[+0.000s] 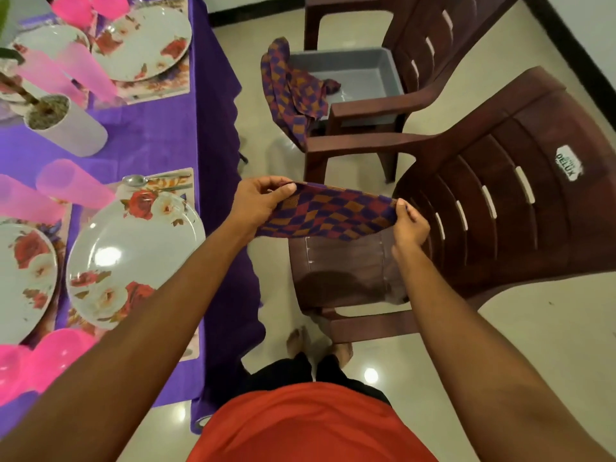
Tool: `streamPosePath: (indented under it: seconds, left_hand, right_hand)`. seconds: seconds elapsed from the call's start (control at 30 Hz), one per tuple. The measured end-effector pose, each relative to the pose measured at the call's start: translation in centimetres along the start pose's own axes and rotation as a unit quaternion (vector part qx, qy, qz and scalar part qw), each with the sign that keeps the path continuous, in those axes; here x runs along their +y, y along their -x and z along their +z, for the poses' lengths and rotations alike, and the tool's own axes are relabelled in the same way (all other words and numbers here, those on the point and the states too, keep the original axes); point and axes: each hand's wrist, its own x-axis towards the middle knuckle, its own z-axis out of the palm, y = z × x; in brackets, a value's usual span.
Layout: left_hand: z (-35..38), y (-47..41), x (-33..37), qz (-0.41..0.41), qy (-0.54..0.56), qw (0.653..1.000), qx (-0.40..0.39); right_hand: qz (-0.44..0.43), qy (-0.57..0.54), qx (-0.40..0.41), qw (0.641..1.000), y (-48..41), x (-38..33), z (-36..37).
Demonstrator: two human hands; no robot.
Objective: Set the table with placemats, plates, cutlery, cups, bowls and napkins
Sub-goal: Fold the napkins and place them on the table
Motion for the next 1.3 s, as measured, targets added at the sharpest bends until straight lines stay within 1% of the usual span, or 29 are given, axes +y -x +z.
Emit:
streamPosePath:
  seconds: [0.13,0.23,0.33,0.53,0.77,0.87,0.93,1.1,1.2,1.23,1.3]
  left_hand:
    - [-0.9,1.1,0.8,0.051,-0.061,0.996,-0.029]
    - [-2.2,1.1,0.9,0.06,-0.079,0.995,-0.022]
    - [-3.0,1.1,1.0,0.058,-0.072,0.995,-0.026]
    - [-4.1,0.9,1.2,0.068,-0.079,0.994,-0.041]
    - [-4.3,0.8,2.0,0.085,-0.082,0.991,-0.063]
    - [-4.6,0.7,2.4,0.089,-0.077,0.991,-0.058]
    - [-4.9,0.5,2.6,0.097,-0.088,0.99,-0.06]
    - [-6.2,-0.3,2.5,0.101,-0.101,0.989,-0.047]
    - [-6.8,-0.6,2.4,0.101,-0.106,0.988,-0.052]
    - [-6.9,-0.8,2.4,0.102,-0.108,0.987,-0.053]
    - [-7.1,-1.0,2.3,0.103,-0.116,0.986,-0.054]
  right_hand:
    - [0.049,-0.058,-0.032,0.997,1.2,1.7,-0.1]
    - [0.038,-0.069,-0.047,0.996,1.8,1.8,0.1]
    - [0.022,-0.089,-0.061,0.994,2.1,1.2,0.5]
    - [0.016,-0.153,-0.061,0.986,2.2,0.0,0.3]
    - [0.078,-0.198,-0.095,0.972,3.7,-0.4,-0.5]
    - [0.103,-0.204,-0.089,0.969,4.1,-0.2,-0.4]
    - [0.104,-0.2,-0.093,0.97,4.2,-0.2,-0.3]
    - [0.115,-0.189,-0.152,0.963,4.3,-0.6,-0.5]
    - [0.126,-0.191,-0.191,0.955,4.4,-0.8,-0.9]
    - [0.124,-0.179,-0.198,0.956,4.5,-0.9,-1.0]
    - [0.11,-0.141,-0.182,0.967,4.5,-1.0,-0.9]
